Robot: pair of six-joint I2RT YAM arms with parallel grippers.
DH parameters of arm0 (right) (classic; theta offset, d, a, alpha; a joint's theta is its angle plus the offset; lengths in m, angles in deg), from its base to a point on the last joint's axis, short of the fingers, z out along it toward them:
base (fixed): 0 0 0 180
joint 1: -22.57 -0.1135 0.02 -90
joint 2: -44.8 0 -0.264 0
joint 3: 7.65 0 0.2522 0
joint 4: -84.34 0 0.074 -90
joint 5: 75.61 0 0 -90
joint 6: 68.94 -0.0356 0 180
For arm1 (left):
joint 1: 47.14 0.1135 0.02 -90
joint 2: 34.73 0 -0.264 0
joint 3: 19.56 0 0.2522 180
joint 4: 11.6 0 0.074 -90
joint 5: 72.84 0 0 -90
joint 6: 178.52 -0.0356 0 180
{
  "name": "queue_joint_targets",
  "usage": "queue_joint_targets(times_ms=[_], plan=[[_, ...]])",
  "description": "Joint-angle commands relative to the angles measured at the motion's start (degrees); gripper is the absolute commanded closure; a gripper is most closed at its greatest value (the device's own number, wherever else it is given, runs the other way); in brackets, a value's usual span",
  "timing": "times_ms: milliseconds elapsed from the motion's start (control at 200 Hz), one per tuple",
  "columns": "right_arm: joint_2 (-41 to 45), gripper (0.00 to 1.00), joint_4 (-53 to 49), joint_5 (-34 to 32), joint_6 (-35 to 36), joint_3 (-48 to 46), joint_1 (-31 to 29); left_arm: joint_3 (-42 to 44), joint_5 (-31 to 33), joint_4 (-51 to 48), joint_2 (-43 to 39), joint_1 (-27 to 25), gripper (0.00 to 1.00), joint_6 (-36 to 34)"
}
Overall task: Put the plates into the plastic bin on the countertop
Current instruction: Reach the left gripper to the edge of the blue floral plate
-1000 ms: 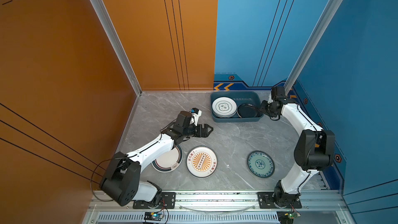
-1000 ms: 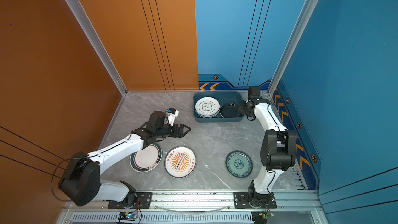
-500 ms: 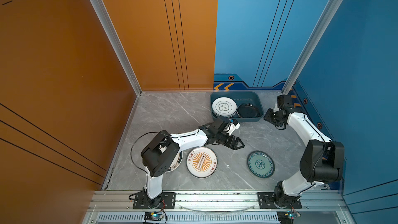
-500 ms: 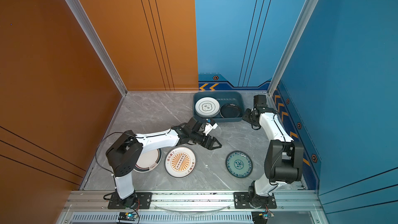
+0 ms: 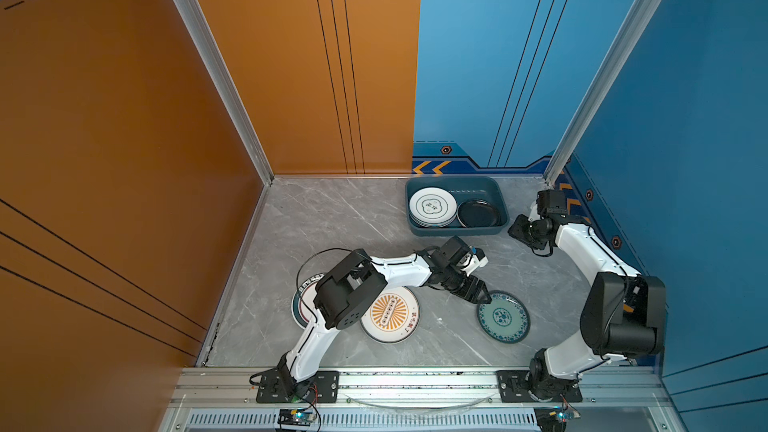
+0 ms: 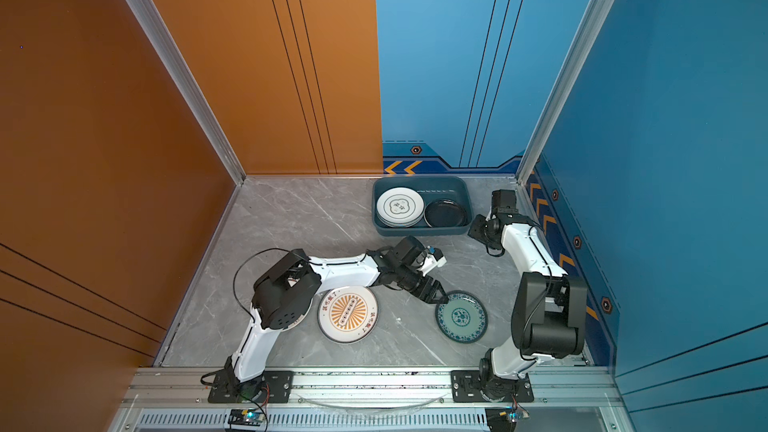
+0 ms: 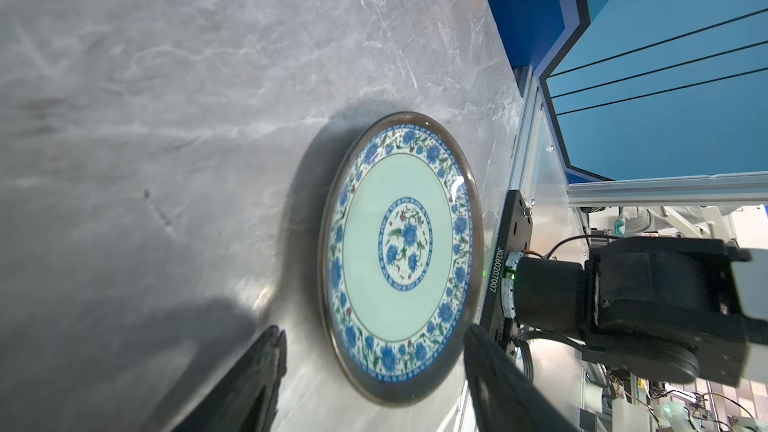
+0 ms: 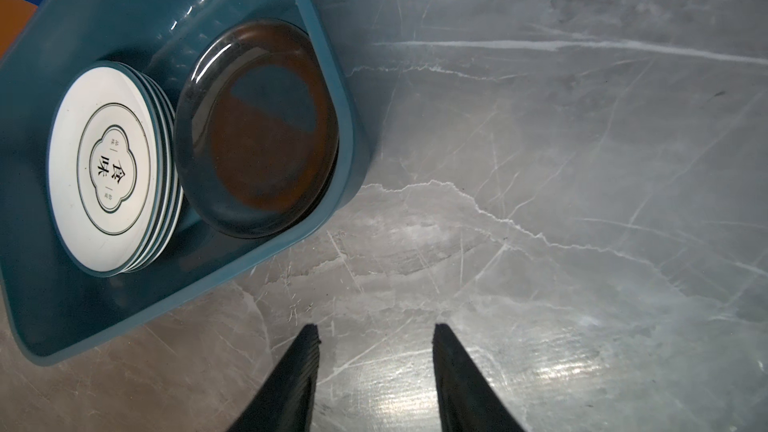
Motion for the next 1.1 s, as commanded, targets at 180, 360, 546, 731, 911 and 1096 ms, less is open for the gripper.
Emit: queue_joint_targets(times_ms=[180, 360, 546, 731, 911, 1096], plan=[[1.6, 0.52, 2.1, 1.6, 0.2, -2.4, 1.2, -6.9, 2.7, -11.0, 4.6, -1.2, 0.4, -2.2], [1.4, 0.52, 2.7, 1.8, 0.3, -3.3, 1.3, -9.5, 3.0, -14.0, 6.3, -1.9, 0.47, -3.3], [1.3, 0.52, 3.1, 1.9, 0.3, -3.7, 1.4, -12.4, 3.1, -17.8, 8.2, -2.5, 0.58, -4.7], [1.4, 0.52, 3.4, 2.0, 0.3, -4.4, 1.4, -12.8, 2.8, -18.5, 8.8, -2.4, 0.66, -4.9], [1.6, 0.52, 3.9, 2.0, 0.3, -5.1, 1.4, -12.8, 2.7, -19.0, 9.2, -2.0, 0.76, -5.0], [1.8, 0.52, 4.0, 2.0, 0.3, -5.7, 1.4, -12.4, 2.4, -19.0, 9.5, -1.2, 0.88, -4.8]])
